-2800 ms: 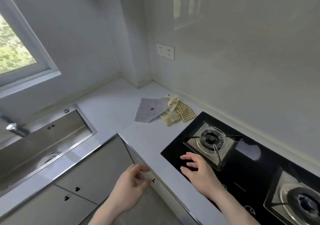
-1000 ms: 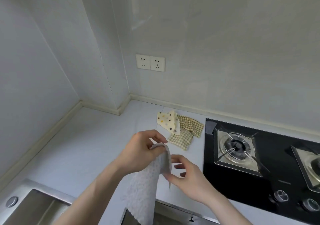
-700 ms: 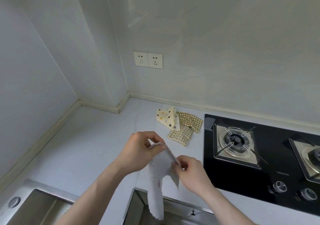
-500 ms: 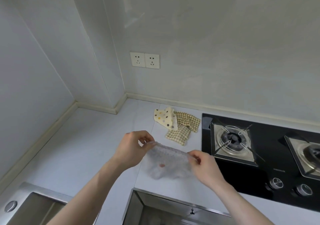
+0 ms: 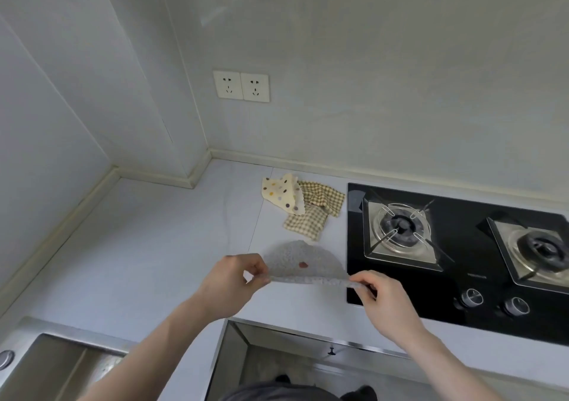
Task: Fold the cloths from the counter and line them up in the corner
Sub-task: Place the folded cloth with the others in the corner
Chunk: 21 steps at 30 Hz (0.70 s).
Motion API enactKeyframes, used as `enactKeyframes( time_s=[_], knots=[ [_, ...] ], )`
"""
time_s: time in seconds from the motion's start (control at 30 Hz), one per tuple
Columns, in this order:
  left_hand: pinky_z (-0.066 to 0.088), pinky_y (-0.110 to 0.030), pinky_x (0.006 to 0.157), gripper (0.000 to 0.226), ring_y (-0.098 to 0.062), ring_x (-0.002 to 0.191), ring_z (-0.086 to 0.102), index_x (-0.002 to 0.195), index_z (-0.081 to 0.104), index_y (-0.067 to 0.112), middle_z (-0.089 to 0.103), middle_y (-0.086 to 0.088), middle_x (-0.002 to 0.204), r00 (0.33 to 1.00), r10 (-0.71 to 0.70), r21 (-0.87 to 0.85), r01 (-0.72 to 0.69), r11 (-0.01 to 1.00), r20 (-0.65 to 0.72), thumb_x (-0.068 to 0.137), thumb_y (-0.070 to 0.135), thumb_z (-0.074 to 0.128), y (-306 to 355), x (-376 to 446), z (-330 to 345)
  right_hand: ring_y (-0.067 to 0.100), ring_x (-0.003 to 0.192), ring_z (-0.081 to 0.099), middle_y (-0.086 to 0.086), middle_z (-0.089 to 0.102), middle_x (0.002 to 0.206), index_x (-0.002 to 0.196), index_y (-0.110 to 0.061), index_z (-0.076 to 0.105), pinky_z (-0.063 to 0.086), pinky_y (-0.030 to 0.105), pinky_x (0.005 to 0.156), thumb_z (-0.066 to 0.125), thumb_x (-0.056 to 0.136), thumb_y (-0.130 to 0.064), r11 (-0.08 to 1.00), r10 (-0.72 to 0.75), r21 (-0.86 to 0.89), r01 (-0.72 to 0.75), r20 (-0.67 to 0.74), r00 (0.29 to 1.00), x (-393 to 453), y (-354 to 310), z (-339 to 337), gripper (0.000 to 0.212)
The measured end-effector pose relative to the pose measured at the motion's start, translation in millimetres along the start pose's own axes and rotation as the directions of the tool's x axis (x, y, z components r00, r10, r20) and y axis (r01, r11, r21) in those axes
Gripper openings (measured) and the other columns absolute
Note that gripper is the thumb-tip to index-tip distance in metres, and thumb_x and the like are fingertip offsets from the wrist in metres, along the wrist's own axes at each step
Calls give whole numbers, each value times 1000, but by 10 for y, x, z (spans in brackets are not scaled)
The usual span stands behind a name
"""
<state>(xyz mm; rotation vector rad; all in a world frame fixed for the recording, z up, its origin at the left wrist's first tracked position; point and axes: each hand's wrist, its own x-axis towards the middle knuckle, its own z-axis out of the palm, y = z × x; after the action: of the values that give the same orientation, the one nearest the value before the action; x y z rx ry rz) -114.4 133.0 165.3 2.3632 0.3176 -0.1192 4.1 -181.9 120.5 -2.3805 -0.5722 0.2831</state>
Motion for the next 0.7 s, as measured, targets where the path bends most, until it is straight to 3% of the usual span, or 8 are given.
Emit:
enactKeyframes(
  time_s=[0.1, 0.3, 0.5, 0.7],
  knots=[
    [54, -24, 79, 11, 9, 80, 63, 85, 66, 34, 72, 21, 93, 991, -50, 82, 40, 996, 122, 95, 39, 67, -251, -62, 357, -2, 90, 63, -27, 68, 93, 100, -37, 75, 49, 18, 77, 67, 96, -15, 997, 54, -61, -49, 83, 995, -176, 265, 247, 24],
    [56, -31, 85, 9, -8, 97, 67, 96, 69, 34, 74, 15, 103, 959, -147, 225, 92, 970, 241, 93, 42, 64, -600, -115, 811, -8, 90, 64, -31, 69, 91, 95, -47, 69, 48, 11, 79, 65, 98, -23, 975, 214, -106, -193, 240, 947, -361, 543, 540, 25],
    [52, -27, 74, 8, -6, 87, 64, 89, 62, 37, 64, 21, 88, 963, -217, 209, 182, 961, 159, 97, 35, 62, -658, 41, 939, -3, 90, 65, -23, 71, 96, 97, -39, 73, 46, 11, 74, 67, 96, -21, 951, 305, -11, -309, 181, 935, -156, 598, 550, 19],
    [52, -27, 72, 9, -11, 91, 67, 95, 64, 37, 70, 18, 102, 960, -272, 176, 257, 950, 66, 96, 30, 59, -674, 416, 935, 1, 83, 65, -22, 66, 85, 100, -32, 73, 49, 19, 72, 66, 96, -21, 935, 348, 24, -355, 143, 927, 235, 505, 542, 13]
  ],
)
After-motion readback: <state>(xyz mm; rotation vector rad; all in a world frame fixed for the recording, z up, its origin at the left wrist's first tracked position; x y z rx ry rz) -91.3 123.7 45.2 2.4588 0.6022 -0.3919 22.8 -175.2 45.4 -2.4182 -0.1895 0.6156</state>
